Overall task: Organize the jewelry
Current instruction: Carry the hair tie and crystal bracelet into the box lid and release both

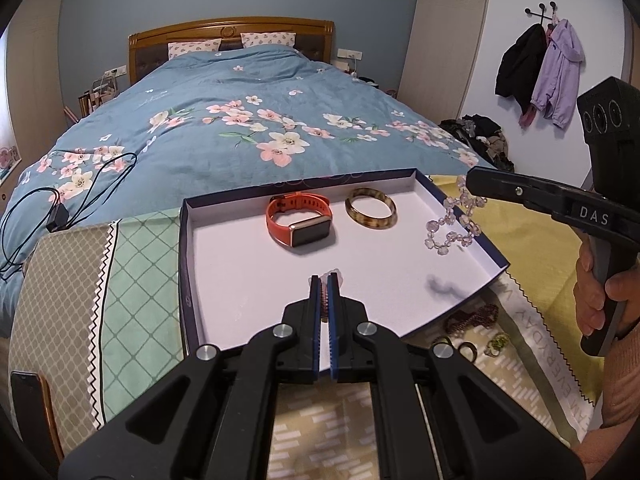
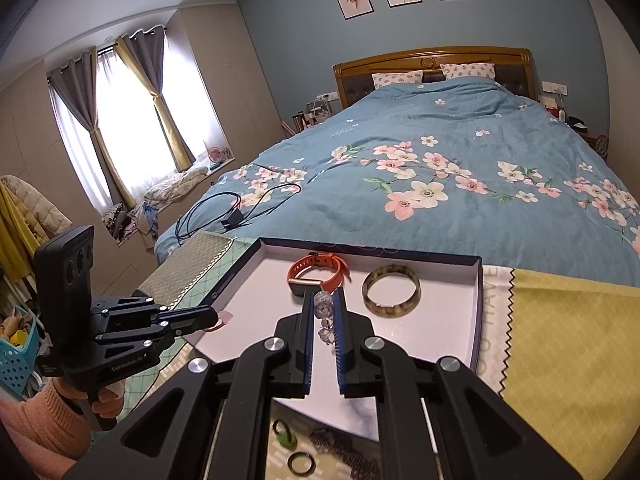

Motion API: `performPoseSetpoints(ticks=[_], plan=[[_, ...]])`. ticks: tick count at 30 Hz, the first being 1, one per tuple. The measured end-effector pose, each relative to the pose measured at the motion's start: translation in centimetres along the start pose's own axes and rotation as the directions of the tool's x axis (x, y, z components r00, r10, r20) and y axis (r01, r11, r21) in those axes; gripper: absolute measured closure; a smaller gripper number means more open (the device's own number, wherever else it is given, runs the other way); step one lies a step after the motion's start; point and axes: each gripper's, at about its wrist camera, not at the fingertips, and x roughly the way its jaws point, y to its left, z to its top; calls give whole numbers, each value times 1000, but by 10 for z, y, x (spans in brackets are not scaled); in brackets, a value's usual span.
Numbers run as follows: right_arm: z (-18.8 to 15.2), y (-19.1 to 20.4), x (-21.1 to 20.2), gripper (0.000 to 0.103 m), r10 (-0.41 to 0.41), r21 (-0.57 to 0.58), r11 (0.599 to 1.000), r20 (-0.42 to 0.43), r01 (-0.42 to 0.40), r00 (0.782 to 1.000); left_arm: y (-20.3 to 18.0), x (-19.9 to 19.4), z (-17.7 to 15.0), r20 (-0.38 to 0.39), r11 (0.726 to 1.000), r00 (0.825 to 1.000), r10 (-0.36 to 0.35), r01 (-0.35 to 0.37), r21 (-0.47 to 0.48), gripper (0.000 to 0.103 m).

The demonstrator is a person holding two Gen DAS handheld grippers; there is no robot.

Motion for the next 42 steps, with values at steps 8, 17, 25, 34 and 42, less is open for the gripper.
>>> performPoseSetpoints(ticks=[8,17,25,34,42], plan=[[6,-3,22,95,3,14,1000,-19,-2,1000,6,17,6,-16,1000,1000,12,-12,1,100],[11,-6,40,95,-19,9,1000,-29,20,999,14,37,14,-40,1000,999,20,-20,2,100],[12,-11,56,95,-56,-2,998,-42,56,998,20,52,18,-55,999,998,34,-35,-7,100],[2,-13,68,95,-61,-20,998,-81,60,995,23,69,15,-85,1000,996,26,-28,-12,100],[-4,-16,76,95,-58,-19,998,-117,56,991,24,83,15,-111,999,993,34,-35,-7,100]])
